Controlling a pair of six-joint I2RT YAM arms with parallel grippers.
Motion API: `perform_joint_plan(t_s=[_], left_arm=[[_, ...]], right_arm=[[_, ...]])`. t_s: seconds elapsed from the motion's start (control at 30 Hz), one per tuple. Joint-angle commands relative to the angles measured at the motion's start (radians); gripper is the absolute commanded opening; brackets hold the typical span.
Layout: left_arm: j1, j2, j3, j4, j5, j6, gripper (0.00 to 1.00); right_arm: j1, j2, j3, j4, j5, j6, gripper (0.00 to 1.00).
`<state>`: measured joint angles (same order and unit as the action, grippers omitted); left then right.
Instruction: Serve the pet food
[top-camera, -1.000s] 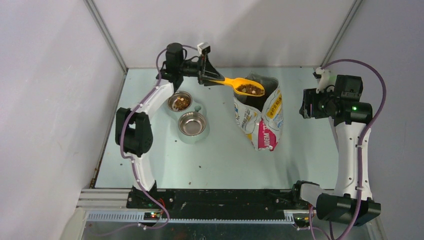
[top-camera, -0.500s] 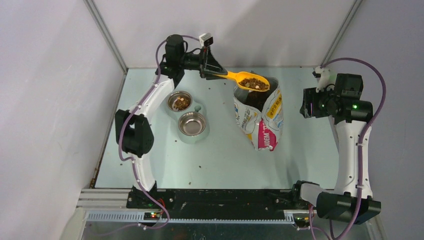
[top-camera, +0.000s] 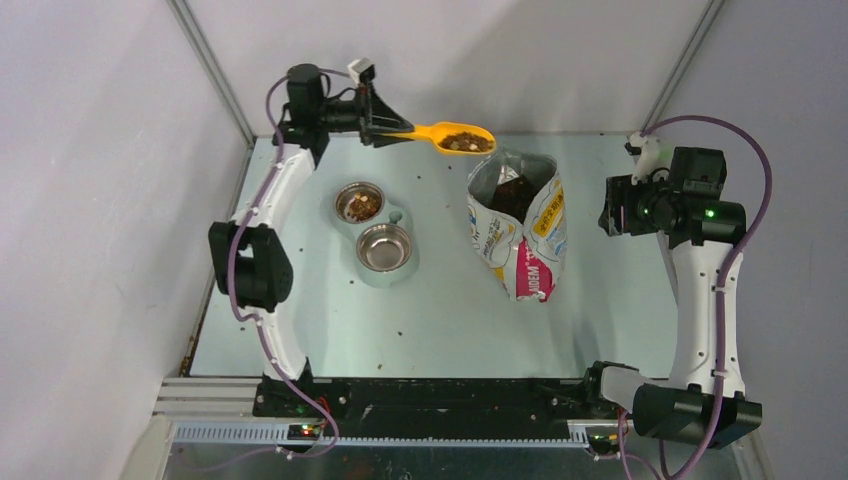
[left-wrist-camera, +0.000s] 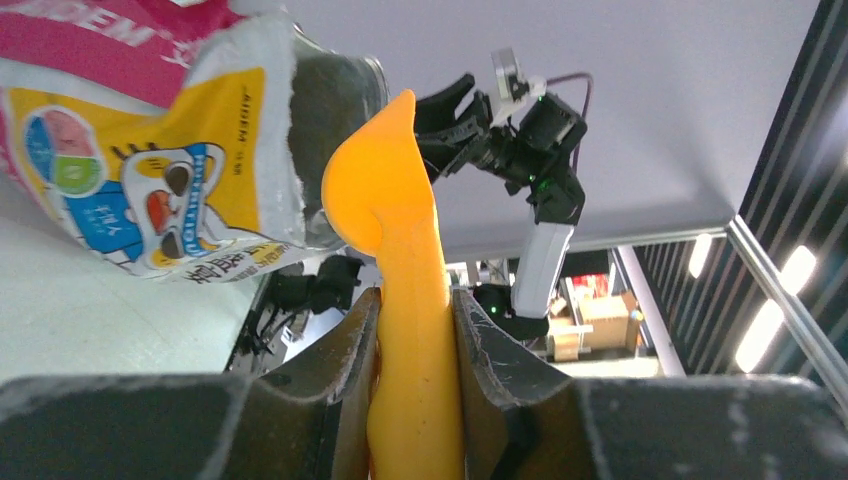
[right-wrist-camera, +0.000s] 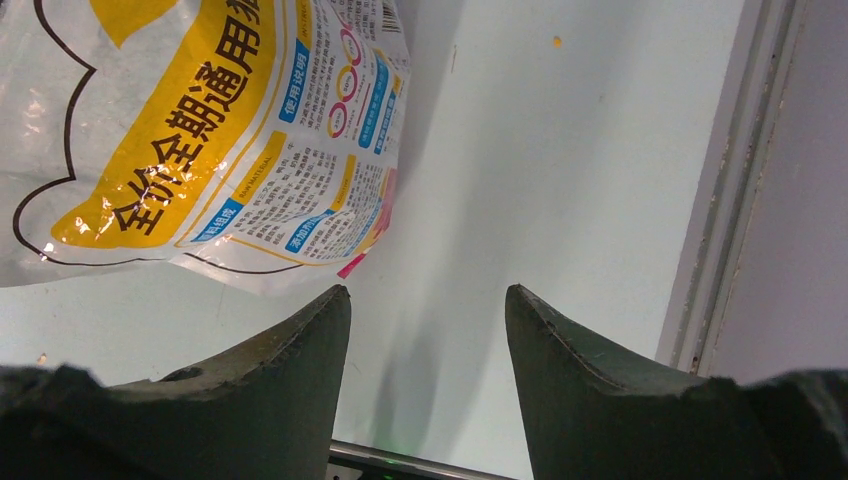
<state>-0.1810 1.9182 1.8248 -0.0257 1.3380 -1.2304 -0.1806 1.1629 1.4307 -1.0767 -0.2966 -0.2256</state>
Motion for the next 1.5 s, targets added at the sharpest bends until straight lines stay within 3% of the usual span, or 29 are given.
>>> perform_joint_plan(t_s=[0.0,0.57,1.0,1.13,1.27,1.47], left_arm=[[0.102,-0.103,-0.031,0.017,0.002,0.027,0.00],[0.476,-0.214,-0.313,0.192,-0.014,-0.031,0.00],[0.625,-0.288,-0.611,0.333,-0.069,-0.006,0.00],[0.673,-0.280,-0.610,0.186,-0.103,0.153,0.00],[0.690,-0.260,-0.520,-0.282,-0.158,0.499,0.00],[0.691,-0.238,-0.476,-0.507,-0.259,0.756,0.00]], right_arm=[[-0.003,0.000,0.031,0.014,-0.026,-0.002,0.61],[0.000,0.021,0.031,0.026,-0.047,0.003,0.62],[0.000,0.008,0.021,0.022,-0.059,0.008,0.62],[0.000,0.002,0.012,0.025,-0.061,0.011,0.62],[0.000,-0.008,-0.004,0.033,-0.063,0.017,0.62],[0.000,-0.018,-0.013,0.036,-0.056,0.011,0.62]])
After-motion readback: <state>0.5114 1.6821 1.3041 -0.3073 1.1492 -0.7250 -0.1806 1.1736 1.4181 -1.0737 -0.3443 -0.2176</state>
